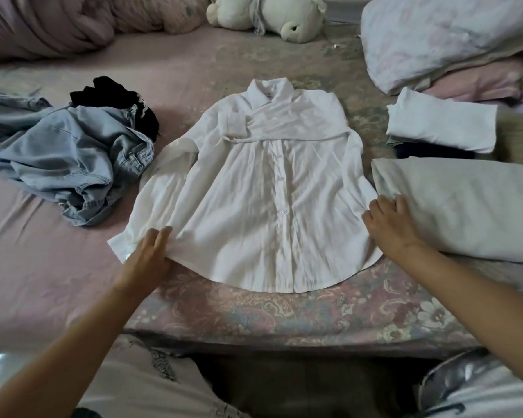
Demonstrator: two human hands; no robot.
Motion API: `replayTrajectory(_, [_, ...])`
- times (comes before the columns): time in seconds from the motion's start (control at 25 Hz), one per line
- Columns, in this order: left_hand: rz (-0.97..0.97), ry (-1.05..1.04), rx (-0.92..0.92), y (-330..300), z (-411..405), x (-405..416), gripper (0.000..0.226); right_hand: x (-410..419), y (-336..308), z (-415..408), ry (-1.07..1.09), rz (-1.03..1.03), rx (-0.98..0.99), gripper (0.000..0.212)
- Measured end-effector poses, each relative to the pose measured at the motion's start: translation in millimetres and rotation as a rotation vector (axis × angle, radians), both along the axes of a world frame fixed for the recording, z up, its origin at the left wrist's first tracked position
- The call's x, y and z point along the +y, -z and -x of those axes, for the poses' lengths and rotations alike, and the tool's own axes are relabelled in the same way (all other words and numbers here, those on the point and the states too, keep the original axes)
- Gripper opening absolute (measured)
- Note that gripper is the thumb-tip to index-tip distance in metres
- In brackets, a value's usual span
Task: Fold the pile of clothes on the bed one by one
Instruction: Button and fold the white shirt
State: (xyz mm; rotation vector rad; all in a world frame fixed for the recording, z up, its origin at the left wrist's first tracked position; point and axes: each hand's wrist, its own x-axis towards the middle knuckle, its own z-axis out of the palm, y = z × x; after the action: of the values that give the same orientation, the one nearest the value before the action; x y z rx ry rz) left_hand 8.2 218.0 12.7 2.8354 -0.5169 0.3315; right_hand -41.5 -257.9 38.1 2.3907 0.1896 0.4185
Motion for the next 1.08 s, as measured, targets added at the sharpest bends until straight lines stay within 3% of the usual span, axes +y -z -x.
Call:
replayTrajectory(0.08, [0.189,-0.167,0.113,-3.0,2.4,-14.7,0.053,-0.9,-5.8,0.6,-0.027,-0.063,0.073,0.027])
replayTrajectory(0.12, [0.177,-0.112,0.066,-4.2,2.2,-16.0,0.054,-3.7,-8.0,1.3,-0.084,-0.076,0.047,0.026])
replayTrajectory(0.2, [-0.018,0.139,-0.076,-5.5,2.7,-6.3,0.064,-15.6,-7.9,3.0,-0.233,-0.079,-0.088,0.023])
replayTrajectory(0.28, [-0.179,0.299,-0.098,-9.4,1.0,10.2,0.064,-34.9,-4.3,14.4,-0.328,-0.056,-0.139,0.022])
replayTrajectory(0.48, [-0.411,0.322,-0.115,-16.1,-3.2,20.4,0.065,-69.4,-18.2,34.1,-0.331,-0.129,-0.125,0.018])
replayTrajectory(0.6, [-0.418,0.302,-0.239,-12.9,-0.1,6.9,0.066,-78.6,-11.7,42.7,-0.321,-0.208,-0.078,0.011])
replayTrajectory(0.68, [-0.350,0.469,-0.298,-5.0,2.9,-10.6,0.056,-72.7,-2.4,49.3,-0.266,-0.354,-0.058,0.019])
replayTrajectory(0.8, [-0.312,0.658,-0.193,-1.0,5.3,-42.3,0.063,-49.3,0.4,47.5,-0.101,-0.539,-0.097,0.041])
replayTrajectory(0.96, [-0.370,0.660,-0.096,-10.2,10.8,-58.0,0.068,-39.9,2.0,49.2,-0.047,-0.619,-0.052,0.041])
replayTrajectory(1.08, [-0.398,0.600,-0.057,-19.0,21.7,-62.0,0.079,-63.4,9.6,58.1,-0.009,-0.675,0.064,0.070])
